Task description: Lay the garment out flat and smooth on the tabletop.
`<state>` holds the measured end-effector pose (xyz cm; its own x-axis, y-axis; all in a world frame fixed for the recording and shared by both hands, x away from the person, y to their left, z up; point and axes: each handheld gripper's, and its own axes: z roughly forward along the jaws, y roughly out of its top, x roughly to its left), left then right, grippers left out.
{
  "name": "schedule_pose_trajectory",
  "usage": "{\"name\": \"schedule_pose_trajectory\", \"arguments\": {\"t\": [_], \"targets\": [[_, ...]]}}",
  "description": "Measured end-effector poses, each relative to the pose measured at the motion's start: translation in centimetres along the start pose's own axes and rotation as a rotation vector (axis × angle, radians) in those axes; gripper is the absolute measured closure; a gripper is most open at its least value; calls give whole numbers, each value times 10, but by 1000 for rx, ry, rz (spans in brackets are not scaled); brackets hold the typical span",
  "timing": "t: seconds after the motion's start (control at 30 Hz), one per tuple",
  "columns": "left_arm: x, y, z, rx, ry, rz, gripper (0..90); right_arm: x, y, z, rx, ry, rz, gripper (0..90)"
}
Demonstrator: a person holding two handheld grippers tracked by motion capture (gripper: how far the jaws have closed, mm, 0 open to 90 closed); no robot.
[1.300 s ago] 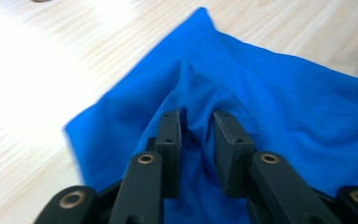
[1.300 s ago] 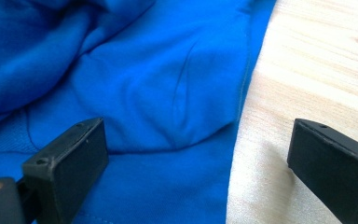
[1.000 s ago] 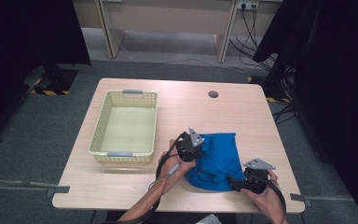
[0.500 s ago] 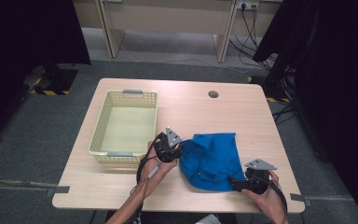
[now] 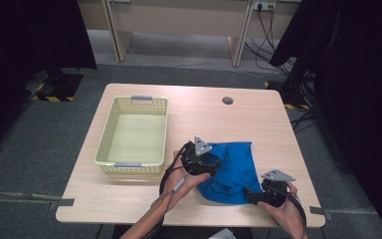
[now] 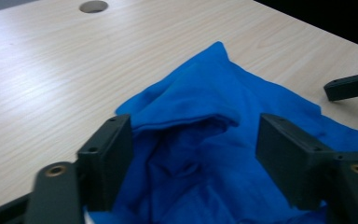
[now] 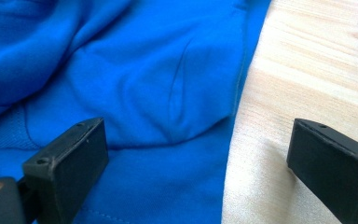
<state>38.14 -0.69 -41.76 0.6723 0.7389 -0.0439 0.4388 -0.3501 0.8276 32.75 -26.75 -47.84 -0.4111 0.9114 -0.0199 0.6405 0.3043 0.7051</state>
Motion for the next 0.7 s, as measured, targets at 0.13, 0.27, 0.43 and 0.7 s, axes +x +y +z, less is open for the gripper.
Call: {"name": "schedule_pose_trajectory", "arguments": {"t": [0.13, 0.27, 0.43, 0.7], "targets": [[-9, 7, 14, 21, -8, 15, 198, 0, 0, 0, 0, -1, 0, 55], [-13, 11, 34, 43, 4, 23, 161, 1, 0, 0, 0, -3, 0, 55], [-10, 7, 57, 97, 26, 68, 426, 1, 0, 0, -1, -1, 2, 56], [9, 1, 37, 80, 55, 60, 740, 1, 0, 0, 1, 1, 3, 56]]}}
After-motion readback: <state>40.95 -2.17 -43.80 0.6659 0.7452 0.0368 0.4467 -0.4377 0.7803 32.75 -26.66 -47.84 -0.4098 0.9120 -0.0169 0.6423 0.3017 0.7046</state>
